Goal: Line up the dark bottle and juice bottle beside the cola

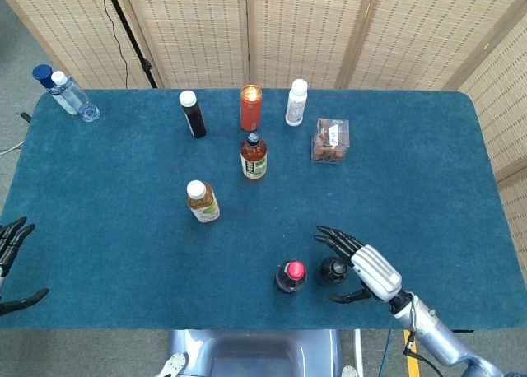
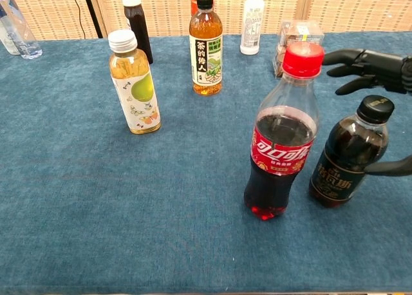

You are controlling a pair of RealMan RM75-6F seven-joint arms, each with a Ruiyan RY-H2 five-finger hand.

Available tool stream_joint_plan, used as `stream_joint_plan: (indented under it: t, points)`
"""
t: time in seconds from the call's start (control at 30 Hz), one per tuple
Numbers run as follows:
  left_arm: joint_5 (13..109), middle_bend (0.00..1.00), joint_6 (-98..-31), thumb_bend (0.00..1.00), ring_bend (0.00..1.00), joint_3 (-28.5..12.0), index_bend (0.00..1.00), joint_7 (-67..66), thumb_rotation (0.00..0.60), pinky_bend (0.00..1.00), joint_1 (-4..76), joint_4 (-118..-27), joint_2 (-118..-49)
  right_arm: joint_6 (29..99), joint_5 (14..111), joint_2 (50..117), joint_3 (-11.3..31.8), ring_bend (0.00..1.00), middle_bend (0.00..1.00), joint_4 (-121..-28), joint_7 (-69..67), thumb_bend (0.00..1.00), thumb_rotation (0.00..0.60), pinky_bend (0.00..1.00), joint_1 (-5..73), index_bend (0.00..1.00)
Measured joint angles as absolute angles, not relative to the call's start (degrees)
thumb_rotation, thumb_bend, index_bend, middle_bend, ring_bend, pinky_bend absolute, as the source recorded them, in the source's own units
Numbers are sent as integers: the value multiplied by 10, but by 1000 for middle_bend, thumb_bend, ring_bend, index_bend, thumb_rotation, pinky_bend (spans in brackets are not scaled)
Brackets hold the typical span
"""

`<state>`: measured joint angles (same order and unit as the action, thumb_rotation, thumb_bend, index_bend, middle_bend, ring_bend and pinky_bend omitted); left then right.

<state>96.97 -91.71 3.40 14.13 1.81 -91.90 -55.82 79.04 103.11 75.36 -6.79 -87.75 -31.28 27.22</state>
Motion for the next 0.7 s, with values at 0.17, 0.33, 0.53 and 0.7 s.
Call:
stream_joint_plan:
  t: [0.17,0.33,0.53,0.7]
  points:
    - [966,0,-912,0,0,33,0,146,600,0,21,-919,-557,799,1034,728,-69,0,0,-896,-307,182,600,59,268,0]
    - [961,0,-901,0,0,28,0,156,600,0,29,-918,-555,795,1033,660,-77,0,0,-932,-278,158,600,5,264,0]
    - [942,0,-861,0,0,16,0,191,600,0,55,-905,-556,825,1014,560,-81,0,0,-968,-236,145,600,0,236,0]
    - [938,0,-817,0,0,11,0,259,600,0,85,-883,-563,867,976,542,-69,47,127,-953,-220,315,600,2,203,277]
